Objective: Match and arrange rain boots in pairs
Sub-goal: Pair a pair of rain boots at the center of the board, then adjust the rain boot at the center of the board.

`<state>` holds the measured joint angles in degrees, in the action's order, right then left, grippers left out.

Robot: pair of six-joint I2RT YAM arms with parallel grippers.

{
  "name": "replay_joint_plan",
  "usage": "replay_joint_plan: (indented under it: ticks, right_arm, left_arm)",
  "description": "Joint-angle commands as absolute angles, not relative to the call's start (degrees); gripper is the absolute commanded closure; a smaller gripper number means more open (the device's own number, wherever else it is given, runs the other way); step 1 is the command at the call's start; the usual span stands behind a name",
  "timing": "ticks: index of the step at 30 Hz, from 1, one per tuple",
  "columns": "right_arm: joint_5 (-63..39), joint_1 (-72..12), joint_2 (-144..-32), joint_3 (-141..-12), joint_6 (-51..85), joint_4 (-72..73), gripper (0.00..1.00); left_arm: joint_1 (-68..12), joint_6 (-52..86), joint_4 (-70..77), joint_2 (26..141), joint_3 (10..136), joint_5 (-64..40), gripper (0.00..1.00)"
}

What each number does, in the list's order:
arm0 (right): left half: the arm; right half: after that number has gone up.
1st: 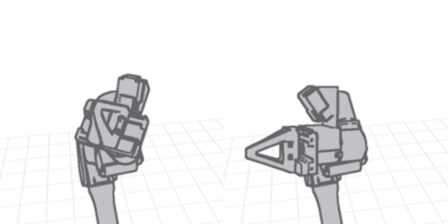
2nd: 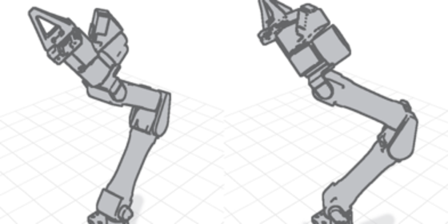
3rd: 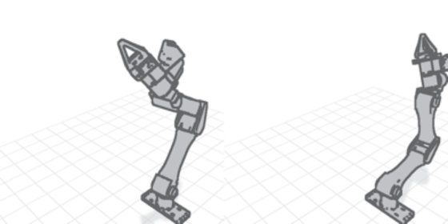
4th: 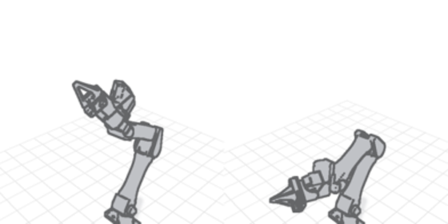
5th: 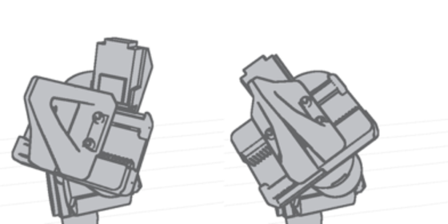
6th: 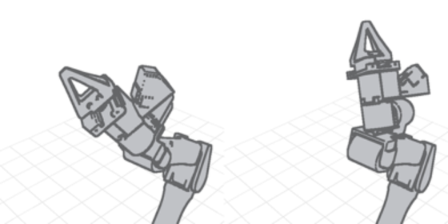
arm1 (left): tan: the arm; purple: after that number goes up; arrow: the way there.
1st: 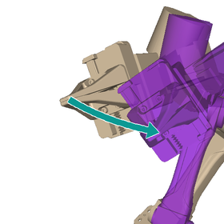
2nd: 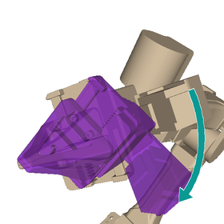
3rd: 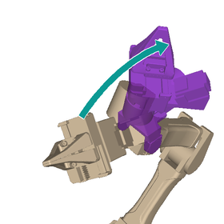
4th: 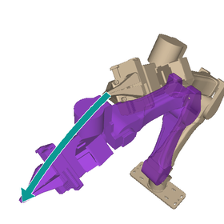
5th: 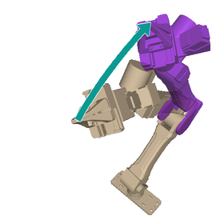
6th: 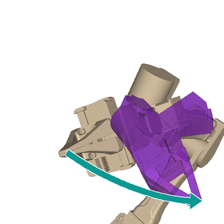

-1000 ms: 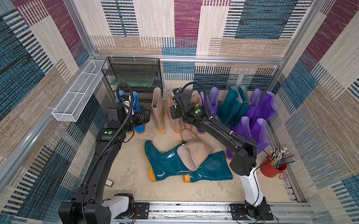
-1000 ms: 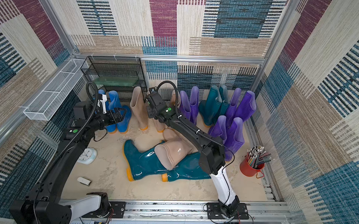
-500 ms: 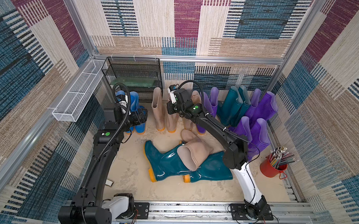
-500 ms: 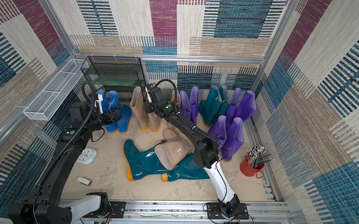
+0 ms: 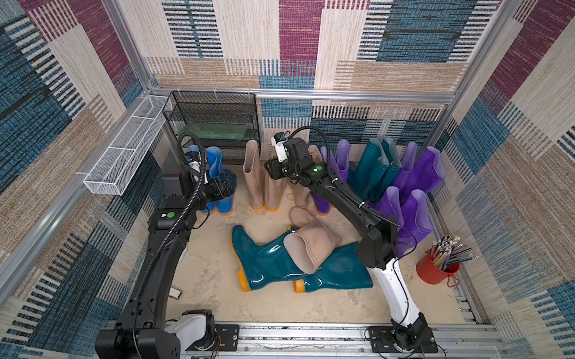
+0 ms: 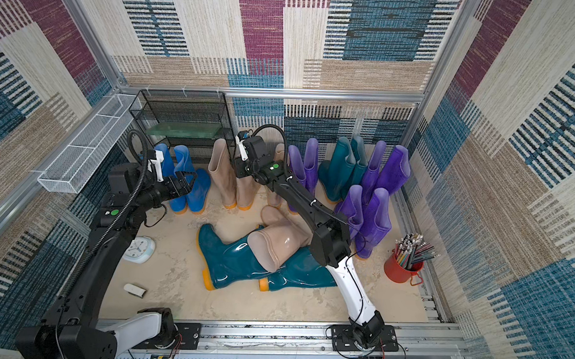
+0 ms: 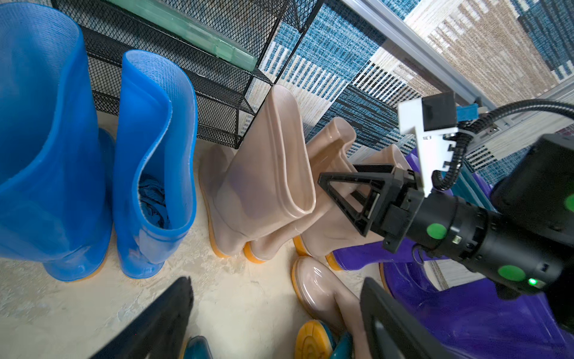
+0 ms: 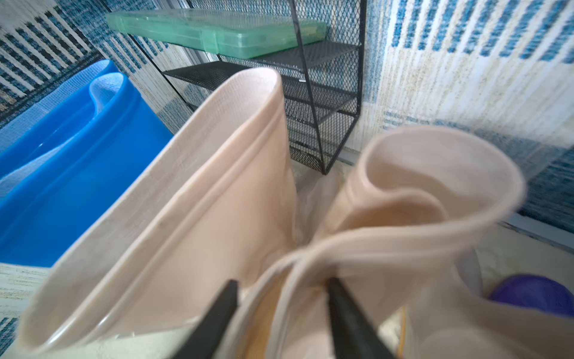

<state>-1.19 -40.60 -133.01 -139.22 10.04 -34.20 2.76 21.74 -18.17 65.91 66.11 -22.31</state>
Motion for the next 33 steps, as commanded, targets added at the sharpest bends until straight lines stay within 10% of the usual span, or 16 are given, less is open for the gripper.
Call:
replay_joint_plan:
  ticks: [1, 11, 17, 33]
  right_arm:
    - [4.1, -42.2, -126.0, -137.8, 9.5, -39.0, 0.16]
    - [25.6, -51.6, -92.1, -98.0, 13.0, -33.4, 0.03]
    - [26.0, -52.8, -74.3, -73.5, 15.4, -28.5, 0.03]
    - [24.0, -52.2, -61.0, -53.6, 20.8, -30.8, 0.05]
  left_arm:
    - [2.7, 23.5, -14.0, 64.7, 65.5, -25.8, 0.13]
    - [-3.2, 23.4, -17.3, 57.4, 62.8, -24.0, 0.11]
    - [-21.8, 27.9, -17.9, 51.2, 52.5, -22.1, 0.08]
    - [-34.4, 46.1, 30.8, 67.0, 30.9, -32.7, 0.00]
